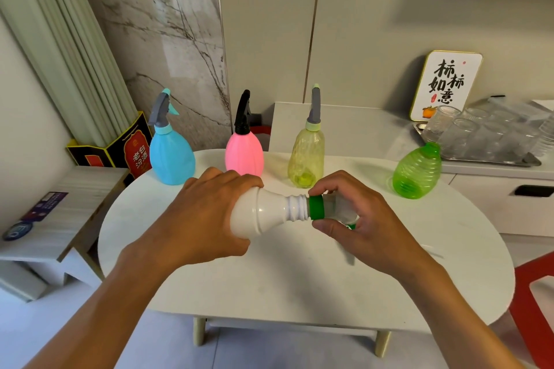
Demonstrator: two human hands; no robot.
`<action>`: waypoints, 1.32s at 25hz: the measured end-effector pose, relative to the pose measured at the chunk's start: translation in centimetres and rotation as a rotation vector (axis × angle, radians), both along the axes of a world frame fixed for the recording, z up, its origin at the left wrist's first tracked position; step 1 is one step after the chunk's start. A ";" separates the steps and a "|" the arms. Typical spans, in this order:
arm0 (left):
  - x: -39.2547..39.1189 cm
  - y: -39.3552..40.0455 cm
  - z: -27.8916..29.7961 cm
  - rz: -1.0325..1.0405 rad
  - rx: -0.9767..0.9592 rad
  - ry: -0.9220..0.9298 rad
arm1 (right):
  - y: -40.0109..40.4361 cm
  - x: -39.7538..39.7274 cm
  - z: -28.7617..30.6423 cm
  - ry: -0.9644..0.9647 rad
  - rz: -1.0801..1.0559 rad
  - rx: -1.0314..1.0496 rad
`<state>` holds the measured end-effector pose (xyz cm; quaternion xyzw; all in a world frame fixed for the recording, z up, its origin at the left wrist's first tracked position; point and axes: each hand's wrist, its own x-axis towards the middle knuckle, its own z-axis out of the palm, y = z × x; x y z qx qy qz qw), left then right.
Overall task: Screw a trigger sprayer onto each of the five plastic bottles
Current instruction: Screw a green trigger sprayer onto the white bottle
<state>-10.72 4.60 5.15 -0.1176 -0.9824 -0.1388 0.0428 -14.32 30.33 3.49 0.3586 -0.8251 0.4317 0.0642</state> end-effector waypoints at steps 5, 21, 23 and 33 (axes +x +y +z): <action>0.1 0.3 0.2 -0.016 0.089 -0.030 | 0.7 -0.2 0.7 -0.064 0.036 -0.121; 0.1 0.7 -0.2 -0.029 -0.035 0.022 | 0.9 0.0 0.1 -0.284 -0.002 -0.136; 0.1 0.7 -0.3 -0.025 -0.054 0.028 | 0.7 0.0 0.0 -0.292 0.007 -0.117; 0.0 0.7 -0.6 -0.034 -0.068 0.077 | 0.9 -0.1 -0.2 -0.332 -0.020 -0.101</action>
